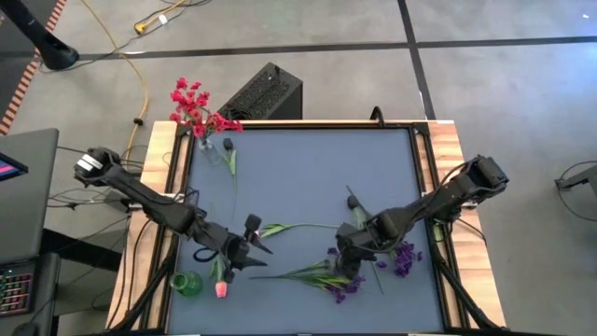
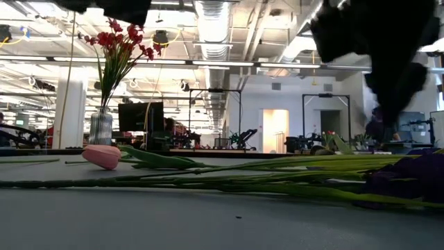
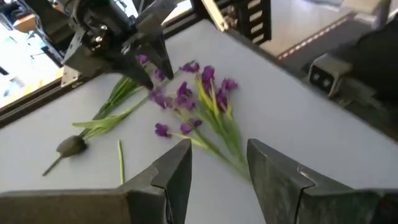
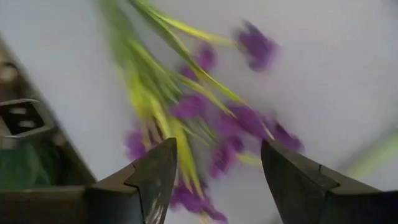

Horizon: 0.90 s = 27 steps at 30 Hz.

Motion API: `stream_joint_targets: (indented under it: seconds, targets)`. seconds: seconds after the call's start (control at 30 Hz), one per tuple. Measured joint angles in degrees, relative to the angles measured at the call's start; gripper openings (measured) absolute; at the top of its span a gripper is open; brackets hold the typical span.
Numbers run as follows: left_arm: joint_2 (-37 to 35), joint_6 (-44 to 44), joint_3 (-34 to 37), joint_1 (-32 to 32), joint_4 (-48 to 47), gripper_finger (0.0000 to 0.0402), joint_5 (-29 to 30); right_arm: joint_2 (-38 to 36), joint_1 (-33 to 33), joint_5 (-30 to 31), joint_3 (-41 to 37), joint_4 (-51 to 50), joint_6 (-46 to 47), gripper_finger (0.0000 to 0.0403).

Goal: Sort flowers into vase by color
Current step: Put the top pink tulip into the transparent vase

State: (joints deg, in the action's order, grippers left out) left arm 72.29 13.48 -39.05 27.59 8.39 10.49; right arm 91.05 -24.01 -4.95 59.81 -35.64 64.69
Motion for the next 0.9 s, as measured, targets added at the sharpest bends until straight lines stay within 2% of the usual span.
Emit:
stream_joint_targets:
  seconds: [0.2, 0.47, 0.73, 0.9]
  targets:
    - [0.9, 1.5, 0.0, -0.4, 2.7, 0.0144, 2.8, 0.0, 0.0, 0.7, 0.0, -8.7, 1.5, 0.026]
    - [0.9, -0.9, 0.0, -3.5, 6.1, 0.0144, 3.4, 0.0, 0.0, 5.1, 0.0, -10.0, 1.4, 0.026]
    - [0.9, -4.8, 0.0, -5.8, 2.9, 0.0144, 13.2, 0.0, 0.2, 11.6, 0.0, -12.6, -0.8, 0.026]
    - [0.6, -1.0, 3.1, -5.8, 6.7, 0.0144, 15.3, 0.0, 0.9, 13.6, 0.0, -15.0, -3.0, 0.026]
